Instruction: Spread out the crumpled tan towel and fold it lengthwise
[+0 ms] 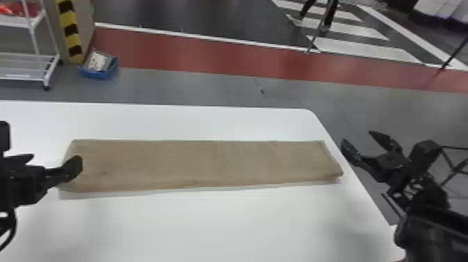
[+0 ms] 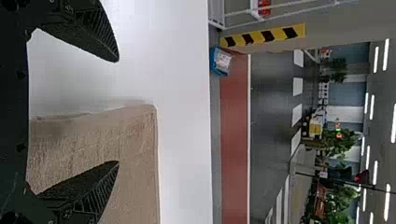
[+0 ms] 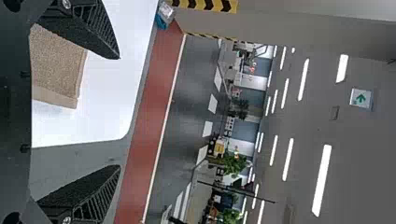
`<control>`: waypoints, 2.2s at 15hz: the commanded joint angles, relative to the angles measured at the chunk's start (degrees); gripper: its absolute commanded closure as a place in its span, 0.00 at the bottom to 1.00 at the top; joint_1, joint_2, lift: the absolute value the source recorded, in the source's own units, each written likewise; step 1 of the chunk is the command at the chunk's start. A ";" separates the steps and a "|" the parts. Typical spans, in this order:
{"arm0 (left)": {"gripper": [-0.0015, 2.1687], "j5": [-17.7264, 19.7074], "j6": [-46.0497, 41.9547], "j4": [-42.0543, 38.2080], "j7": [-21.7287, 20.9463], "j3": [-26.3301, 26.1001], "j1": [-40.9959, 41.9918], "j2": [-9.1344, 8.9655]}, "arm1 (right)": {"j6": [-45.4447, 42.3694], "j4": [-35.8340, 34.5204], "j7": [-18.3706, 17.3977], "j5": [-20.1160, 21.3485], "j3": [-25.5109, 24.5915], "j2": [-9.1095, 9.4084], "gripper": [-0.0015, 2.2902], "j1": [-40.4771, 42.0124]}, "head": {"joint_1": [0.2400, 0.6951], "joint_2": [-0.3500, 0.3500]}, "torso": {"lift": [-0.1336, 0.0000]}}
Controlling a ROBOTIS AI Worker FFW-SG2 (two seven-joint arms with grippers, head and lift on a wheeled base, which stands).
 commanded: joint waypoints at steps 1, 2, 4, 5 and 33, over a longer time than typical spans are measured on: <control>0.10 0.22 2.99 0.56 -0.58 -1.05 -1.71 -0.18 | -0.62 -0.02 0.00 0.00 -0.24 -0.01 0.02 0.20 | 1.00 0.04 | 0.07; 0.10 0.31 3.17 0.91 -1.28 -1.05 -1.97 -0.27 | -0.80 -0.02 0.00 0.00 -0.33 -0.01 0.02 0.20 | 1.00 0.03 | 0.07; 0.10 -0.13 4.40 1.18 -1.46 -1.85 -2.59 -0.45 | -0.98 -0.02 0.00 -0.09 -0.59 -0.09 0.02 0.20 | 1.00 0.01 | 0.07; 0.10 -0.31 4.75 1.27 -1.46 -2.02 -2.59 -0.45 | -0.98 -0.02 0.00 0.00 -0.68 -0.18 0.02 0.20 | 1.00 0.01 | 0.07; 0.63 -5.23 12.48 1.09 -2.07 0.70 -4.08 -0.36 | -0.80 -2.66 0.62 -2.20 -0.86 -0.09 0.02 1.78 | 1.00 0.02 | 0.07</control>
